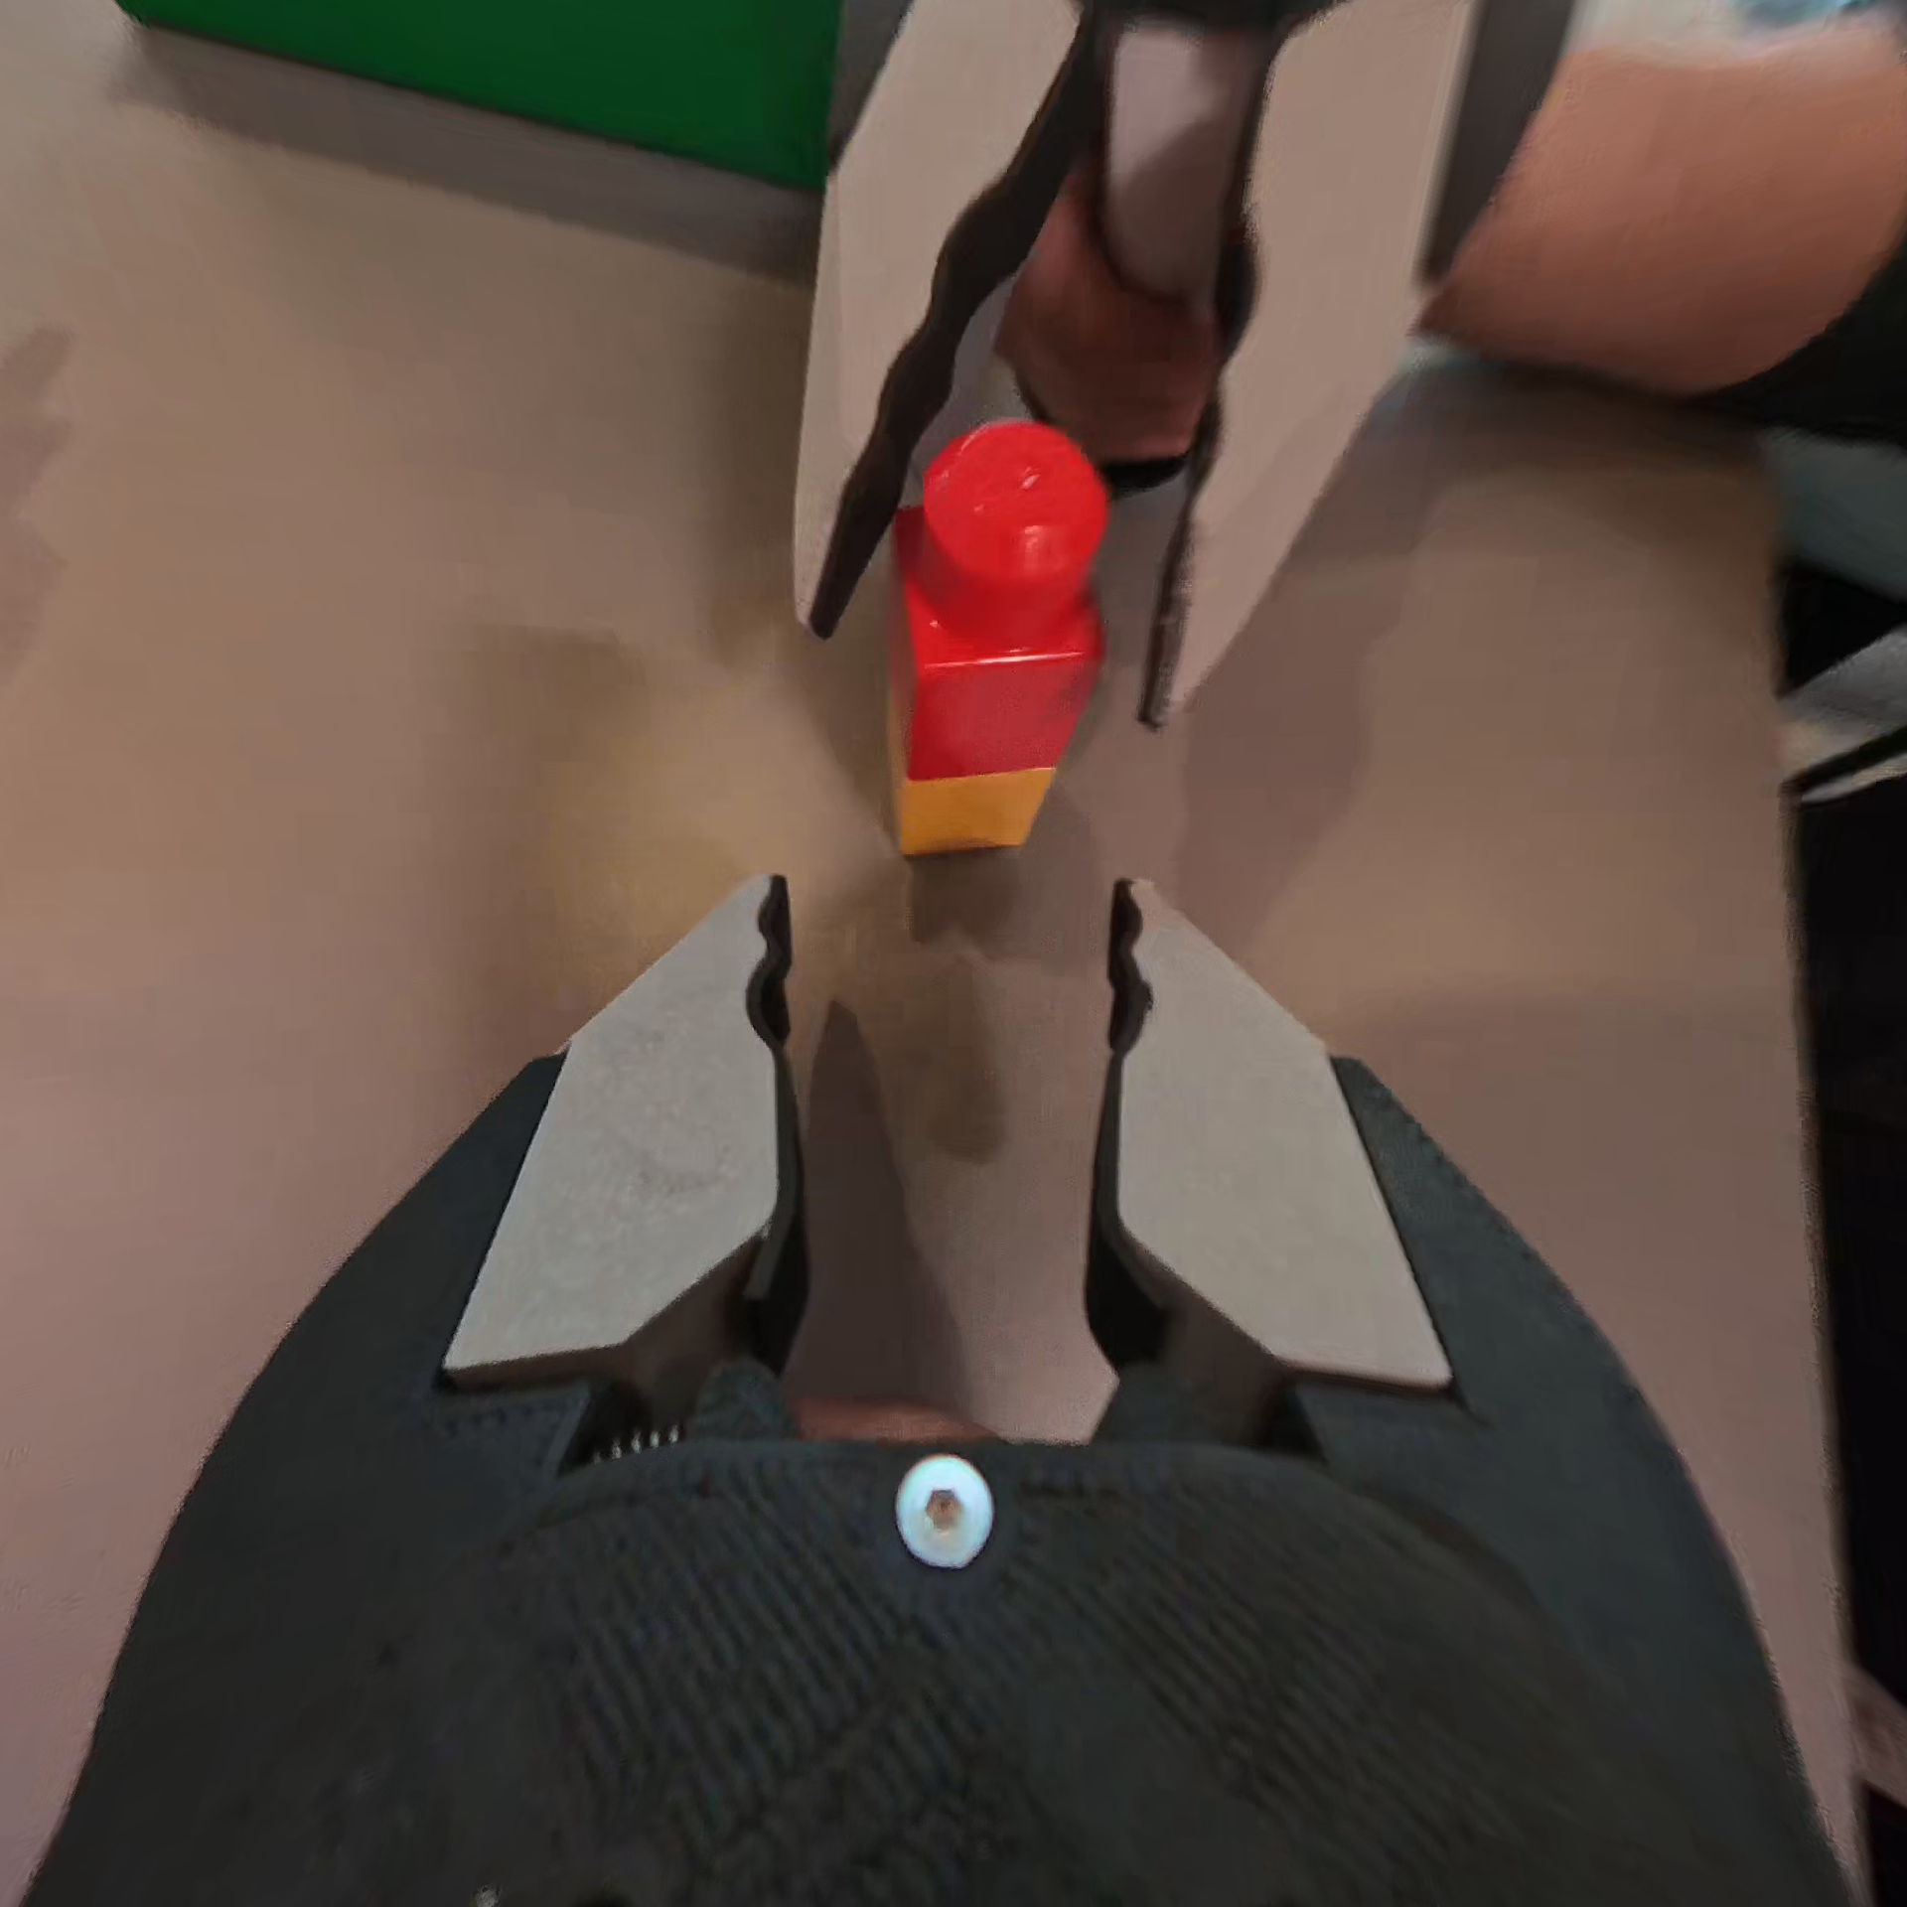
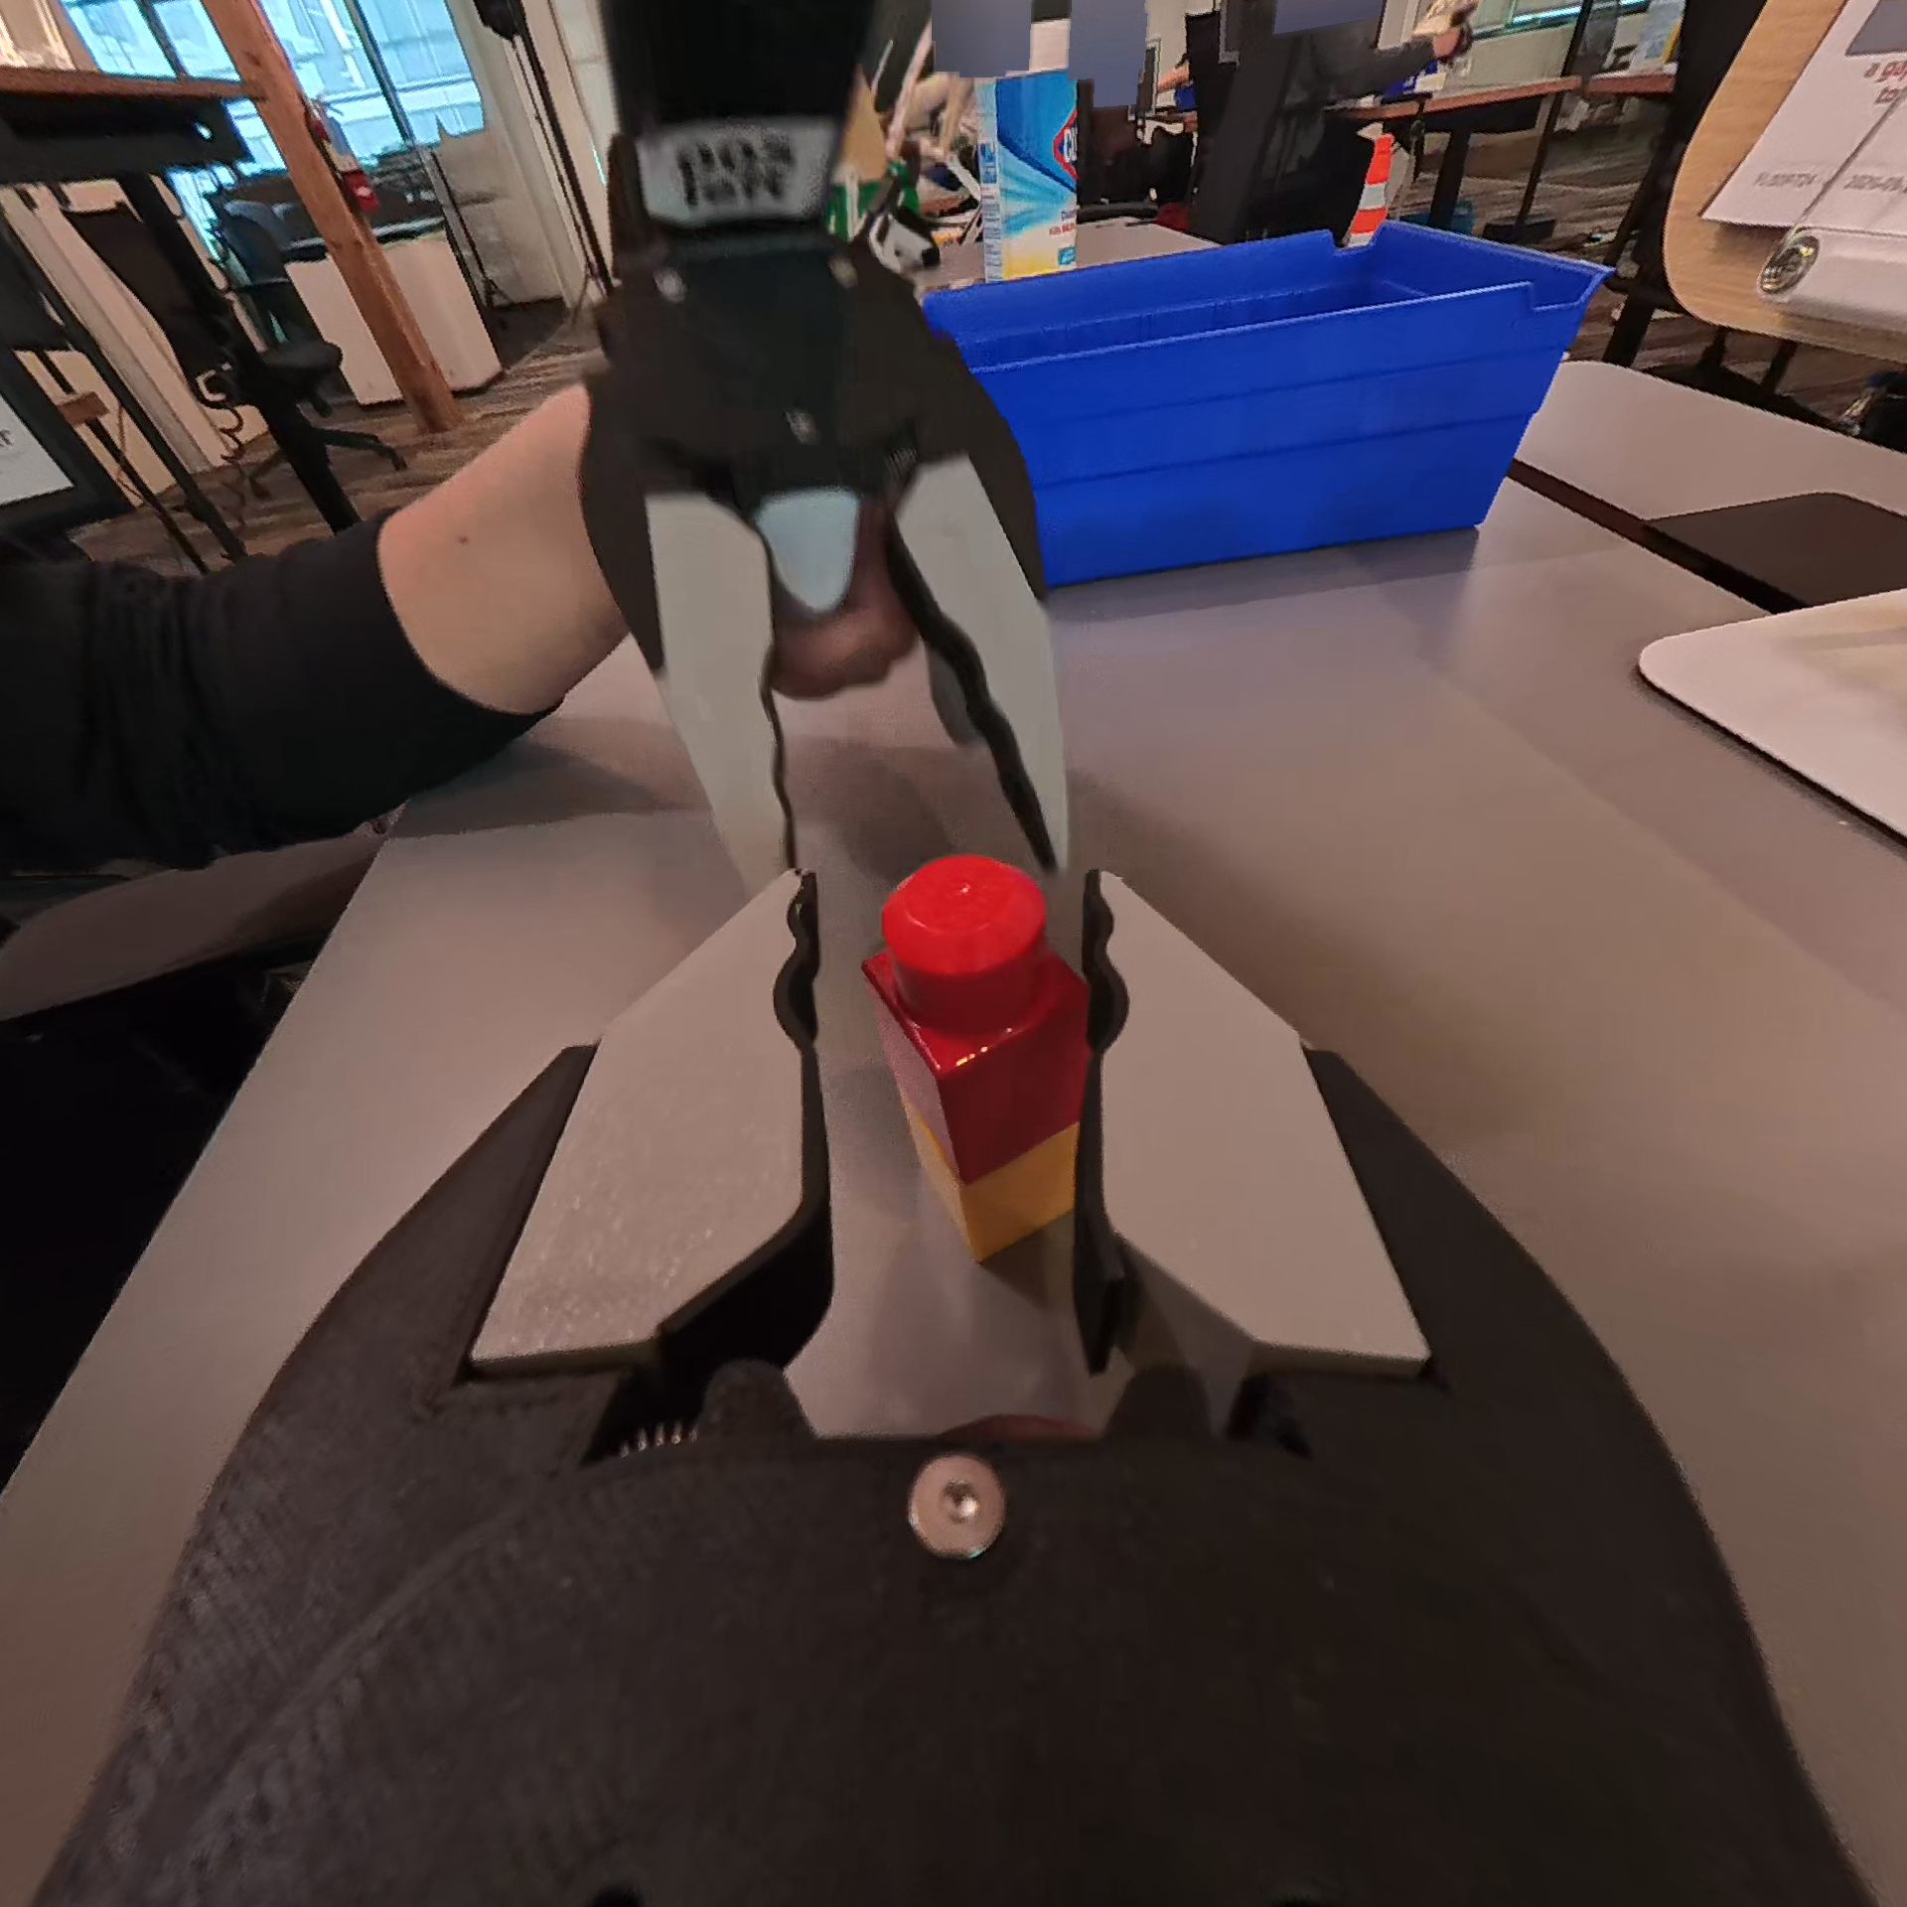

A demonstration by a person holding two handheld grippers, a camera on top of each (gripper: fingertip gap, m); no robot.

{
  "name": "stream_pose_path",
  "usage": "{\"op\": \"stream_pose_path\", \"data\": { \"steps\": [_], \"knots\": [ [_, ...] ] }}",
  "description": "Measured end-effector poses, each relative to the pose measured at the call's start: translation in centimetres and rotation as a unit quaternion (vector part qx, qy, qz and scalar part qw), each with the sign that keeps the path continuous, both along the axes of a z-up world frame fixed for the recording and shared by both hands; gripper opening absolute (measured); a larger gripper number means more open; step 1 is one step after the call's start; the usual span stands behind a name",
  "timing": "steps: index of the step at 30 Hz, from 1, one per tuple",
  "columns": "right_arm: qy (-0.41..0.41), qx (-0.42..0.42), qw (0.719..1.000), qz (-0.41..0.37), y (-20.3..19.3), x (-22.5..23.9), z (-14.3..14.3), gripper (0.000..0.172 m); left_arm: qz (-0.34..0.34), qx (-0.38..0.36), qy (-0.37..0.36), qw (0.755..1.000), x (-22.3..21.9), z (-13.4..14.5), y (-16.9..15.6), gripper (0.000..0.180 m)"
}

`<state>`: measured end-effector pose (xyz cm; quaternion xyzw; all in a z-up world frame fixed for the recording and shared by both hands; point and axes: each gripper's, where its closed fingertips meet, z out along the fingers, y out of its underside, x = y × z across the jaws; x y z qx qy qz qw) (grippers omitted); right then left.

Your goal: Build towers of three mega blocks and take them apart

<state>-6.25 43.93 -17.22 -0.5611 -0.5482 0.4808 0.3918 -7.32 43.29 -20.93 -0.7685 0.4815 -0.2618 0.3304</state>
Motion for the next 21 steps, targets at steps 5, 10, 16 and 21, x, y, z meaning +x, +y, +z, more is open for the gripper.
{"op": "stream_pose_path", "data": {
  "steps": [5,10,16,21],
  "knots": [
    [0.025,-0.003,1.0,-0.004,0.2,0.3,1.2,0.056,0.11,0.071,-0.125,0.984,-7.4,8.5,-1.6,0.055],
    [0.084,-0.035,0.996,0.001,0.2,1.1,3.9,0.059,0.391,0.136,-0.112,0.903,-25.7,12.8,1.2,0.043],
    [0.111,-0.043,0.993,-0.008,0.7,1.7,5.0,0.059,0.438,0.055,0.072,0.894,-35.3,5.3,4.8,0.05],
    [0.111,-0.055,0.992,-0.01,1.0,2.0,4.7,0.059,0.397,0.019,0.177,0.9,-35.5,-0.1,7.6,0.056]
  ]
}}
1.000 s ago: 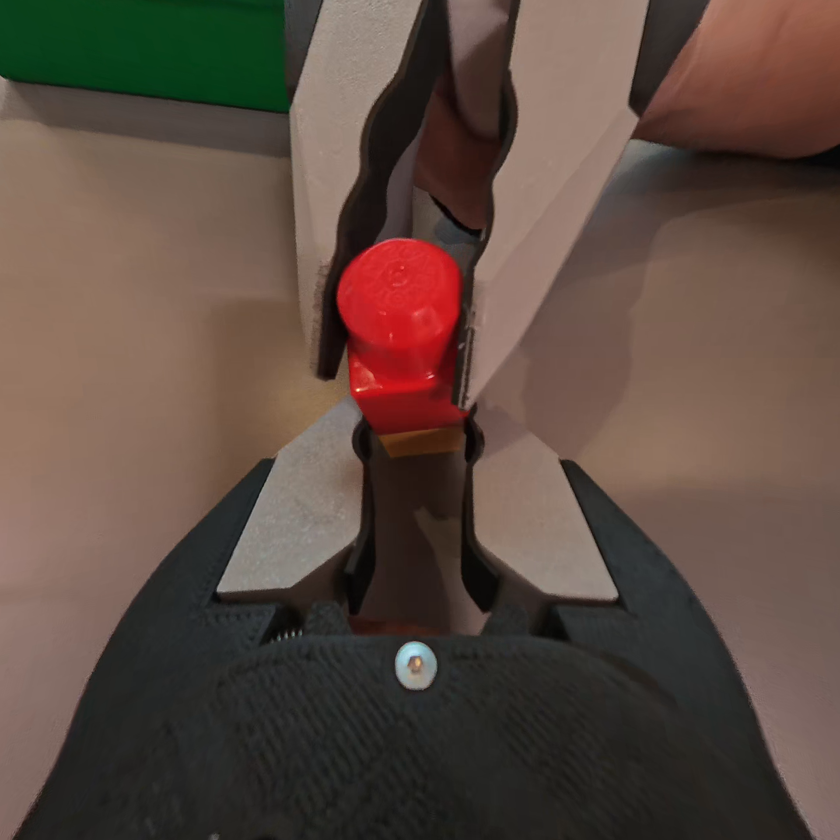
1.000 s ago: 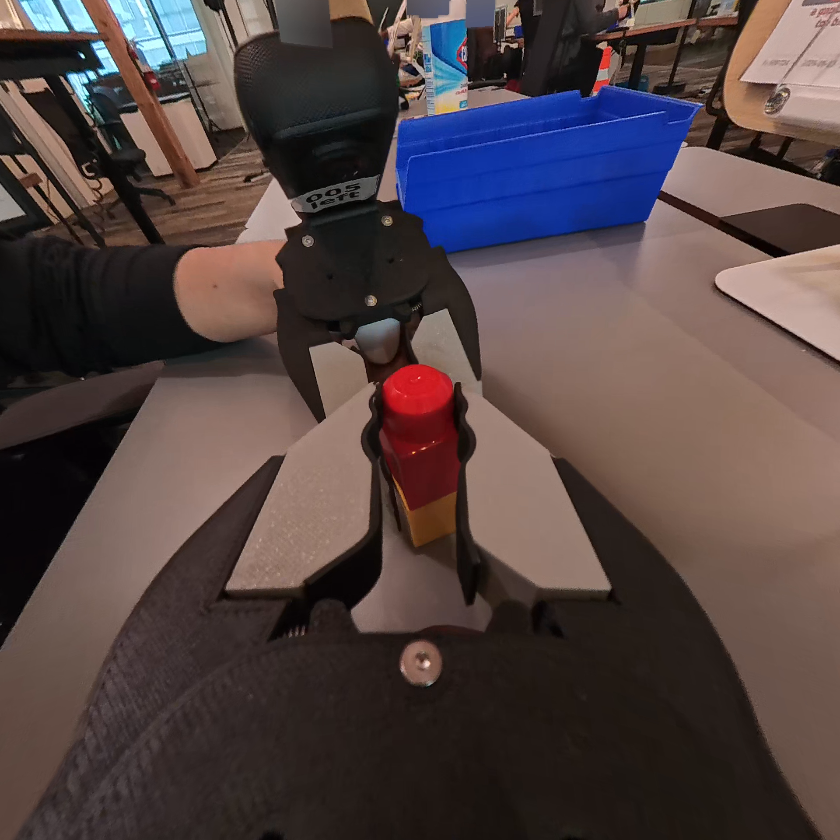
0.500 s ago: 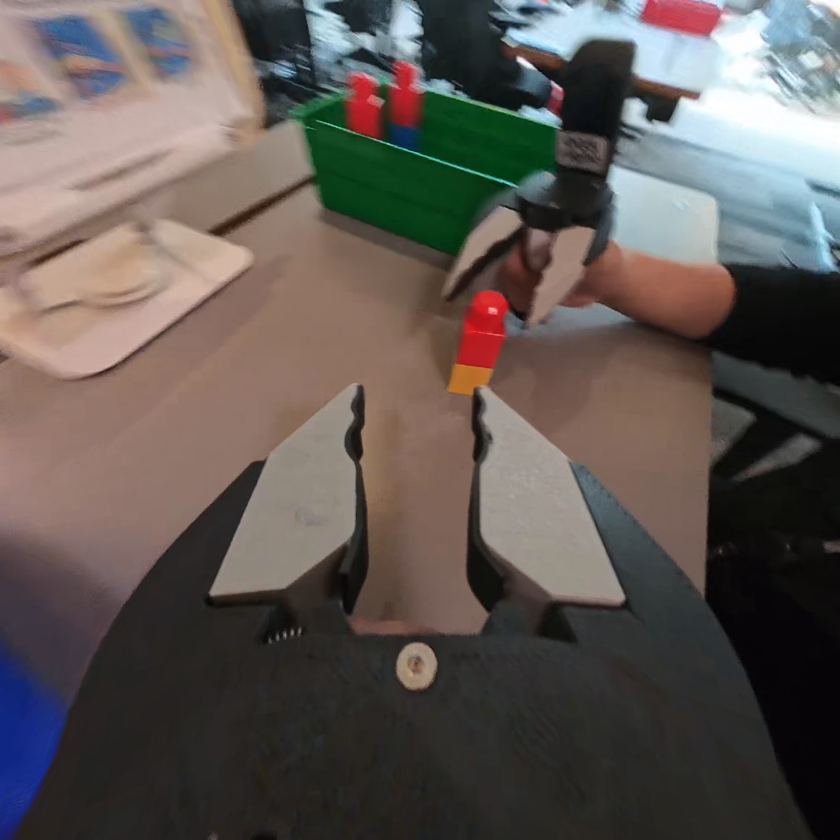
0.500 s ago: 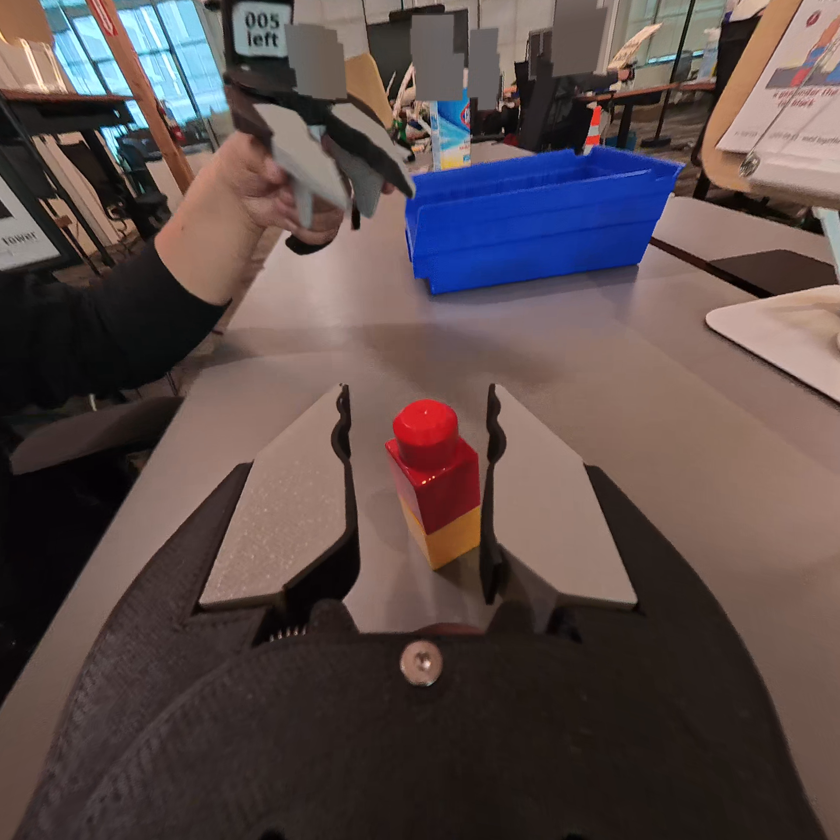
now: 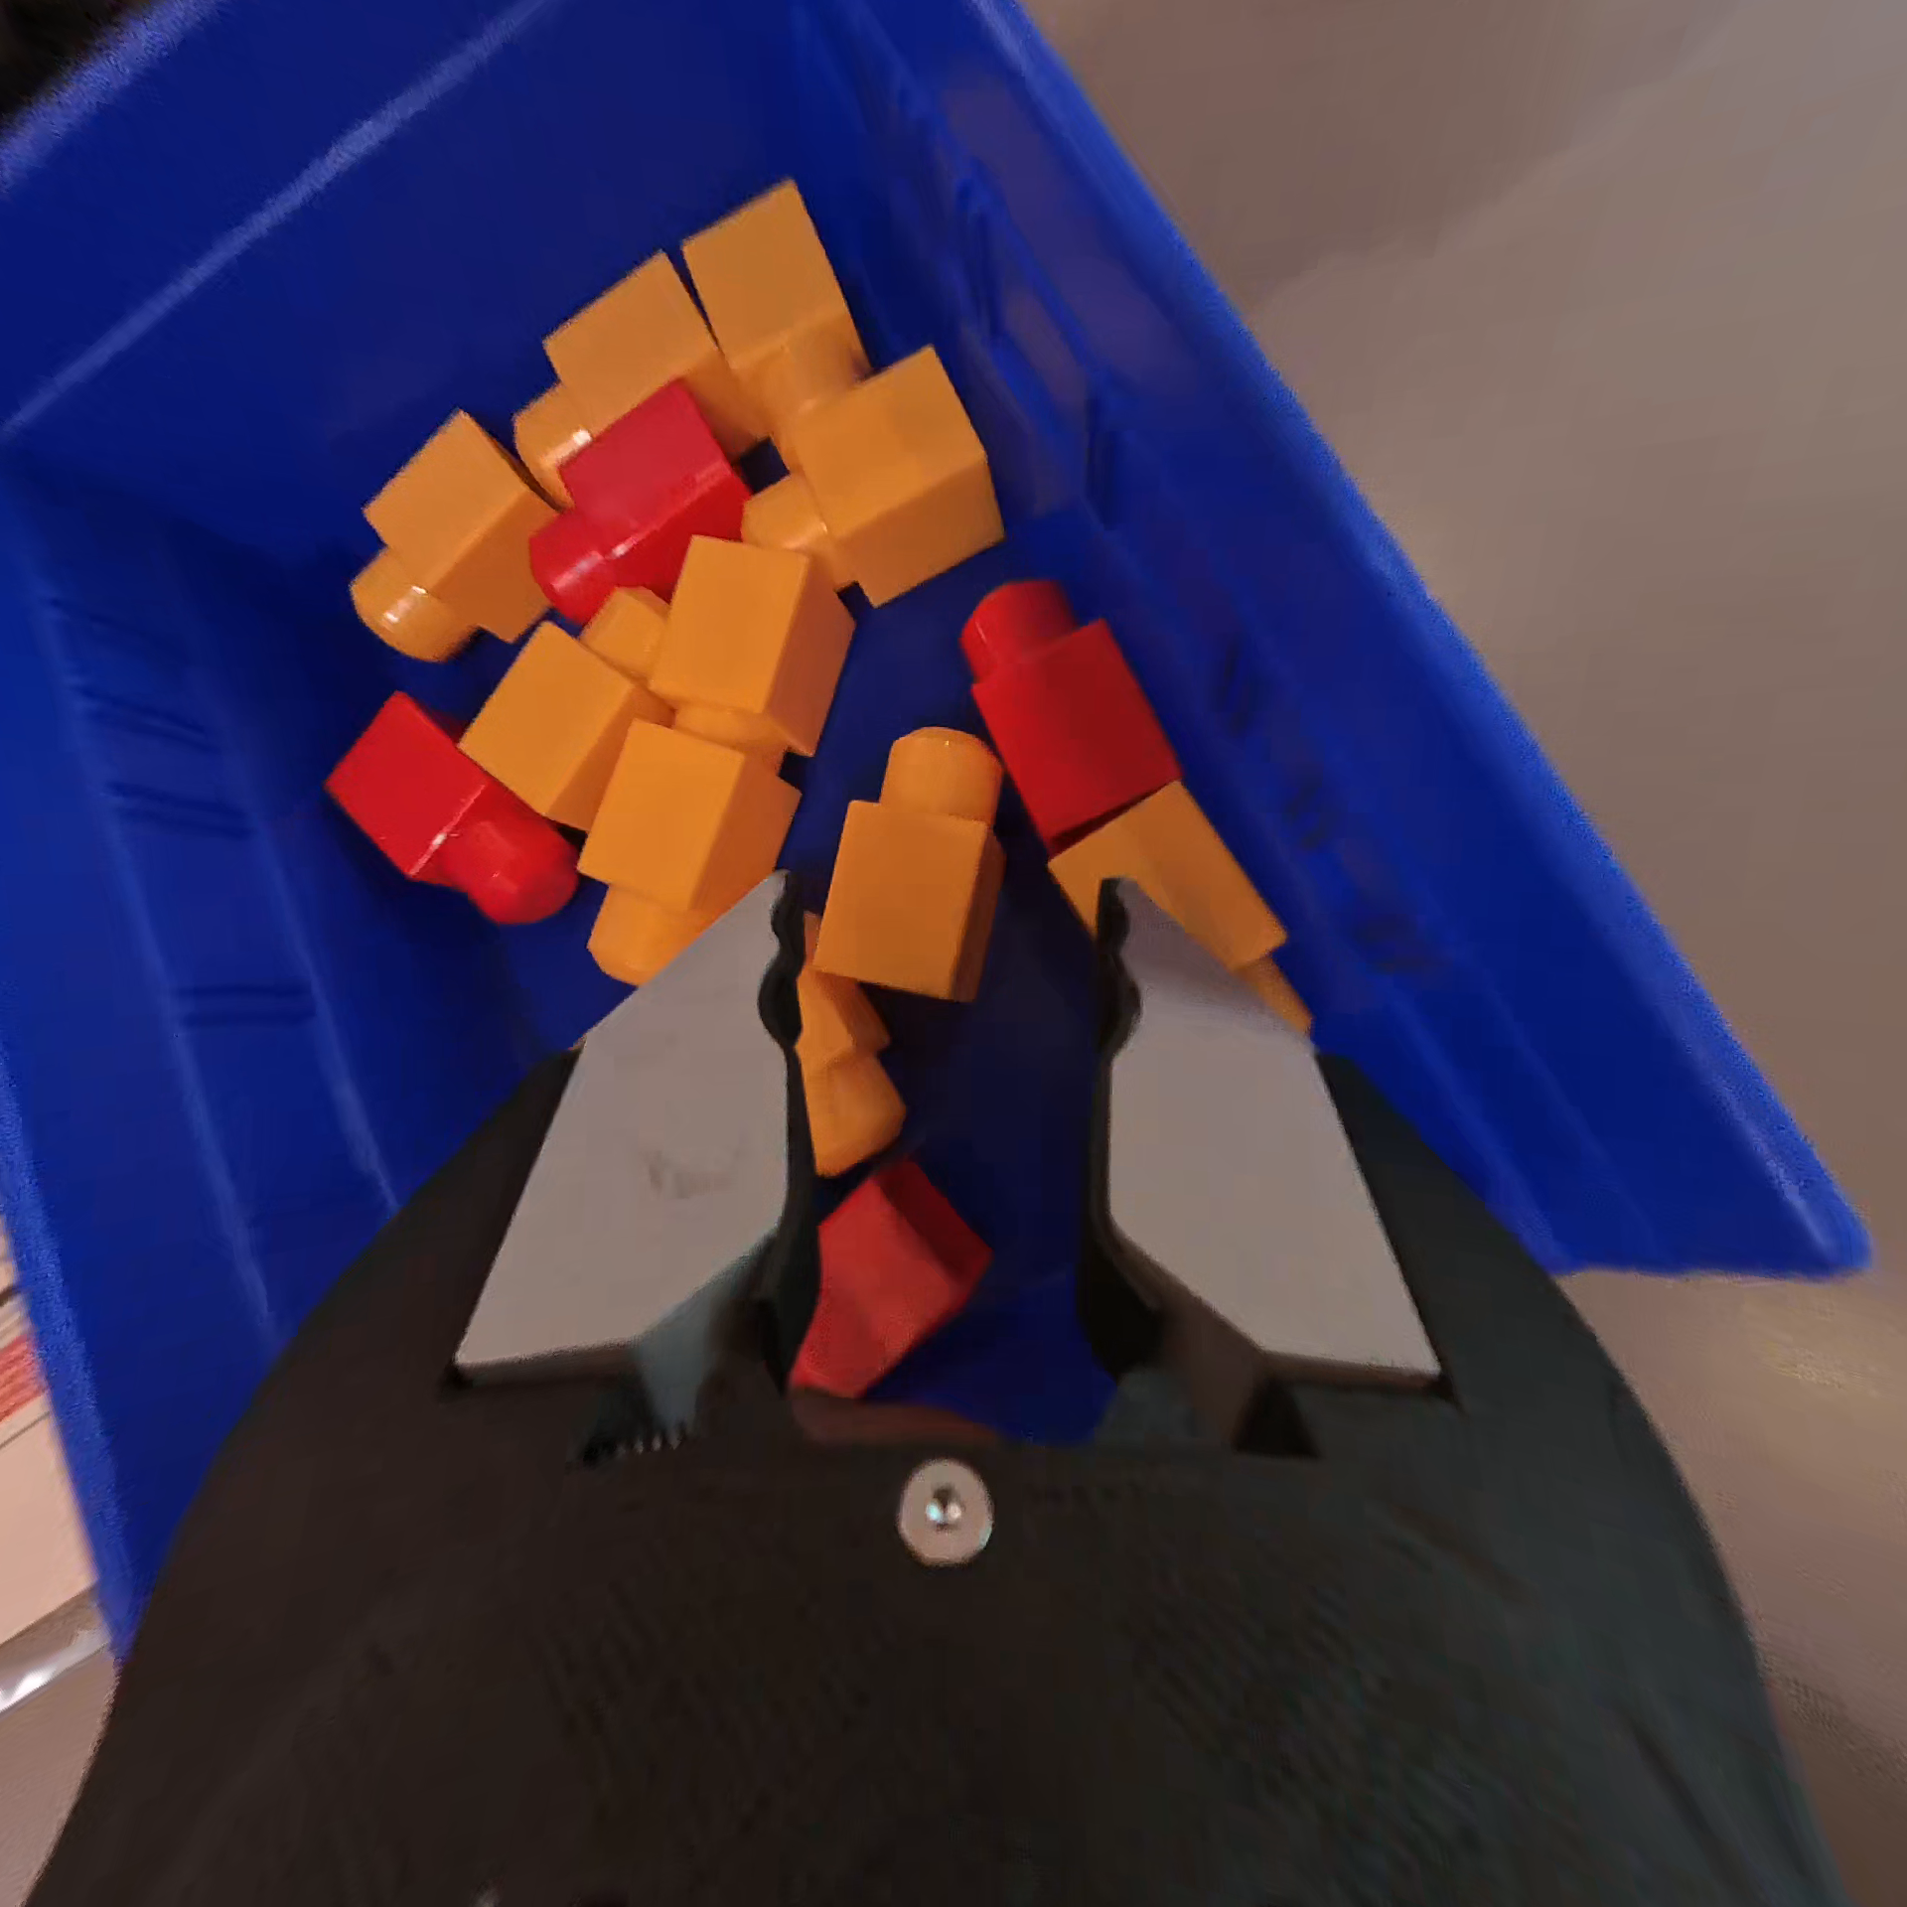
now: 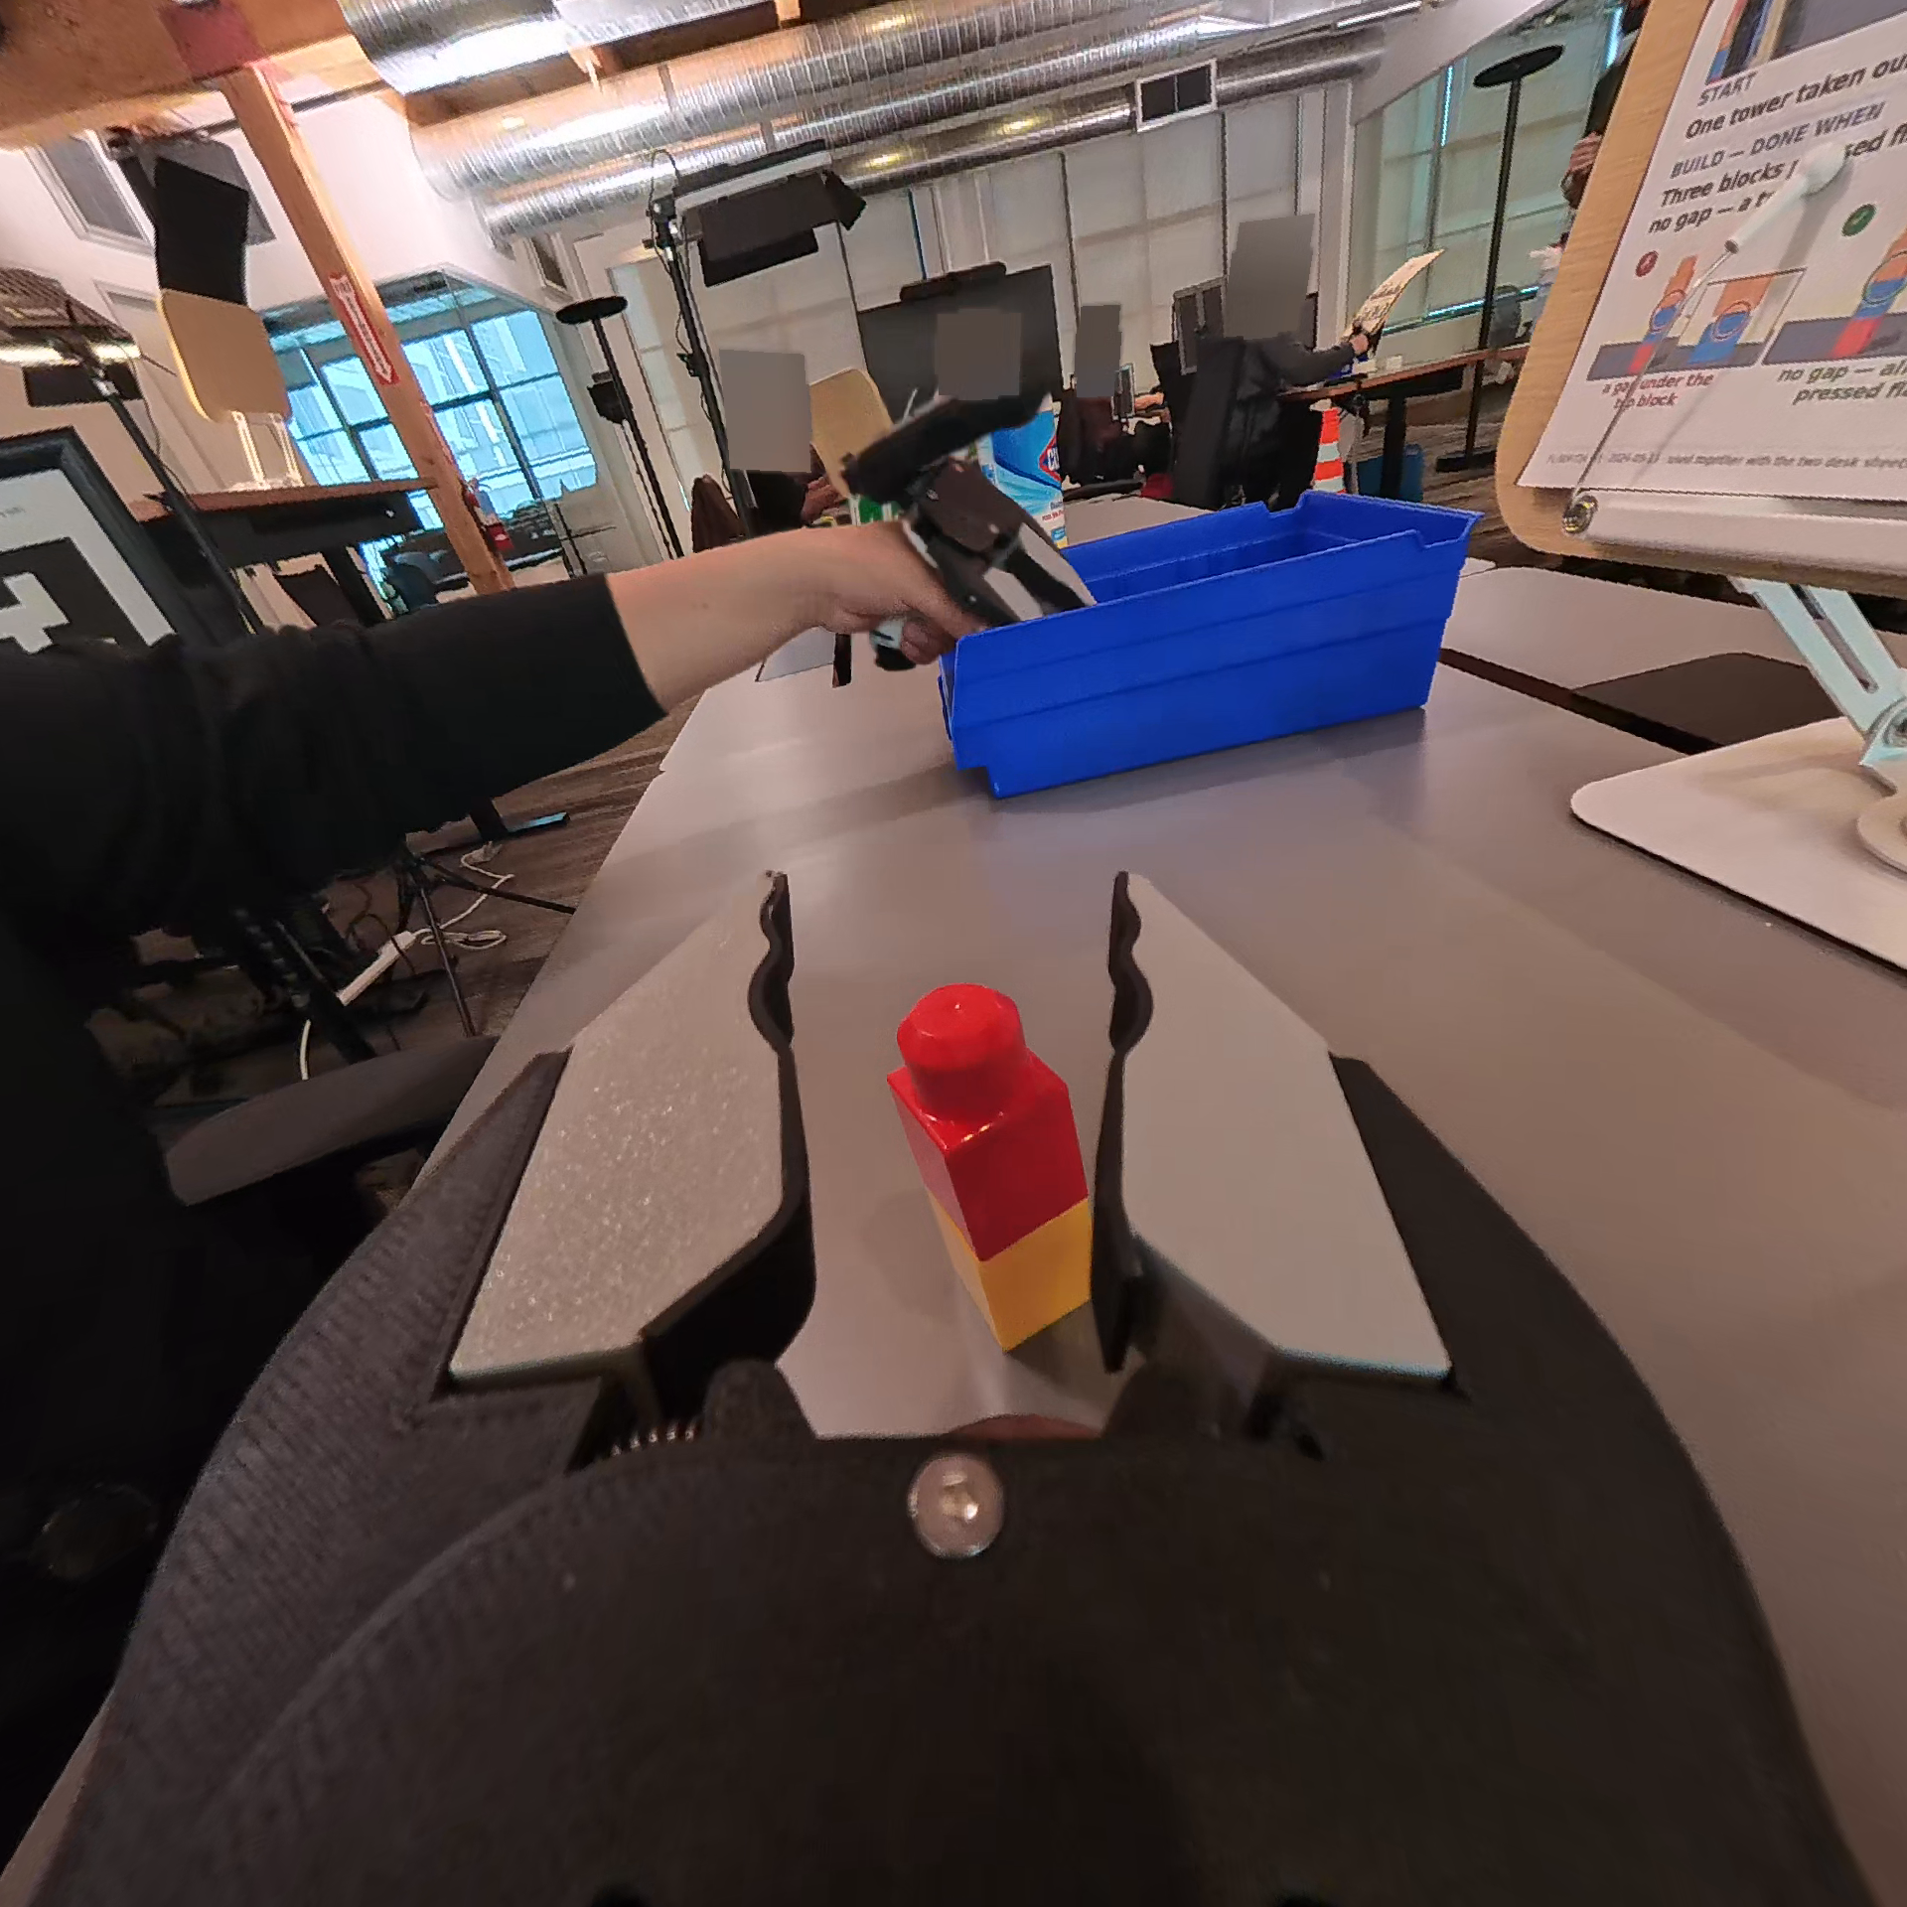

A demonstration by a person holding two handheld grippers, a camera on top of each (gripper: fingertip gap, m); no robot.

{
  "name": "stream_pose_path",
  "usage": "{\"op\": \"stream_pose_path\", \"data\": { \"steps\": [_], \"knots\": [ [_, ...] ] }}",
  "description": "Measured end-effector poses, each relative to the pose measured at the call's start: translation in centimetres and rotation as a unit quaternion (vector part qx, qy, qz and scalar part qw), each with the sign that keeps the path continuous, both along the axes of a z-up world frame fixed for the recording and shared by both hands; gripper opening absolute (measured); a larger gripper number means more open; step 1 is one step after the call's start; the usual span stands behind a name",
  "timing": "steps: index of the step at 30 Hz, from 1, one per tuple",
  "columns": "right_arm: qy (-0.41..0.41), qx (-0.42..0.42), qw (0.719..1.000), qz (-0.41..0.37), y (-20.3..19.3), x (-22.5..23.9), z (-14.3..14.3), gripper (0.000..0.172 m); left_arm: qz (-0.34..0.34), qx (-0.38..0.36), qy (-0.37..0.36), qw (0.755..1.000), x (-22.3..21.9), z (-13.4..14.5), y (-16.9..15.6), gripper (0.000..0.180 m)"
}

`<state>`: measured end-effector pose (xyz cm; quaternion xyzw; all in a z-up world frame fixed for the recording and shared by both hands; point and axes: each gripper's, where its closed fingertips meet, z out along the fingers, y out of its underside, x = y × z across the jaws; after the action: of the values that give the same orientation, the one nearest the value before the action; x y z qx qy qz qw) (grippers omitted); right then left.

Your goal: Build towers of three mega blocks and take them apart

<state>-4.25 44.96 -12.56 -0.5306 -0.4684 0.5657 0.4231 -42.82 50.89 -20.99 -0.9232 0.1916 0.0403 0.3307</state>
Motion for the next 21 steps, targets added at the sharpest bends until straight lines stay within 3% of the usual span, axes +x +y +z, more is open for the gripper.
{"op": "stream_pose_path", "data": {
  "steps": [2,4,11,13,15,17,21],
  "knots": [
    [0.003,-0.002,1.0,0.002,0.0,0.1,0.2,0.058,0.007,-0.011,-0.035,0.999,0.3,-0.6,1.0,0.045],
    [0.009,-0.006,1.0,0.006,0.0,0.3,0.5,0.057,0.036,-0.03,-0.019,0.999,-0.9,-1.4,1.5,0.034],
    [0.027,-0.012,0.999,0.015,-0.3,0.8,1.6,0.056,0.036,-0.076,-0.012,0.996,-1.5,-1.7,-0.3,0.035],
    [0.032,-0.007,0.999,0.018,-0.6,0.9,2.0,0.055,0.031,-0.063,0.006,0.998,-1.6,-1.0,-0.6,0.022],
    [0.035,-0.001,0.999,0.017,-0.8,1.0,2.2,0.054,0.034,-0.033,-0.021,0.999,-1.1,0.7,-0.5,0.0],
    [0.036,-0.001,0.999,0.016,-0.8,1.0,2.2,0.054,0.04,-0.007,-0.047,0.998,-0.8,2.5,-0.4,0.0],
    [0.033,-0.004,0.999,0.021,-0.9,0.9,2.1,0.054,0.046,-0.025,-0.005,0.999,-1.6,2.9,-1.4,0.006]
  ]
}}
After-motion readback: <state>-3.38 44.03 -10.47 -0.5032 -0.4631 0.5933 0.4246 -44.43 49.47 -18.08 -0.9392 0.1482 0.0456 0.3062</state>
